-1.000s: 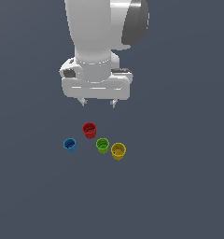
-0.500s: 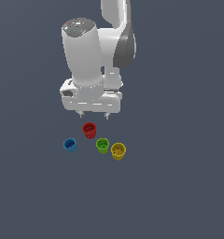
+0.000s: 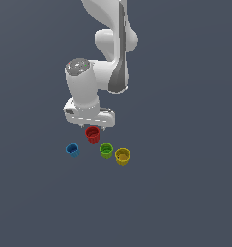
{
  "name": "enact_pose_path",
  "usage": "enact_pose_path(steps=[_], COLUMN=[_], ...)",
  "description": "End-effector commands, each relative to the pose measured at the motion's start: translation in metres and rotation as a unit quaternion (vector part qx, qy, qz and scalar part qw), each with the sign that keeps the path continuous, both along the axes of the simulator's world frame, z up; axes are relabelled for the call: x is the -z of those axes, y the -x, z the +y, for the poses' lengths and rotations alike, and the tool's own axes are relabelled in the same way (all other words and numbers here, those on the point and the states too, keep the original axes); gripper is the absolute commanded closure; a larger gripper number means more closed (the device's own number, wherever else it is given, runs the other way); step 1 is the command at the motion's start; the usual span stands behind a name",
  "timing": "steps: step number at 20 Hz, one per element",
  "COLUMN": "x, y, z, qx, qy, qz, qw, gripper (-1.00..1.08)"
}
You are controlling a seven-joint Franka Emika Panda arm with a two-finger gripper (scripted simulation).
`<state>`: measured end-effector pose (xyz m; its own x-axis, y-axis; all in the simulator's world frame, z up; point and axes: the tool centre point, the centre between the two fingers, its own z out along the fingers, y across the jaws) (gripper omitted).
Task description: Pick up a designated object from a clutter of objects.
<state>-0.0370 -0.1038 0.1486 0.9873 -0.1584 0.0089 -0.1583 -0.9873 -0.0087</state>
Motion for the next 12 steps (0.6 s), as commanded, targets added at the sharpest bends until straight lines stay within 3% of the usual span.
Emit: enact_pose_path(steps=[1, 12], x=[0.017, 0.051], y=[0.009, 0.029], z=[-0.006, -0.019], qx=[0.006, 0.020], qy=[0.001, 0.003], qz=[0.001, 0.005], qw=[1.0000, 0.9998], gripper=[-0.92, -0.92])
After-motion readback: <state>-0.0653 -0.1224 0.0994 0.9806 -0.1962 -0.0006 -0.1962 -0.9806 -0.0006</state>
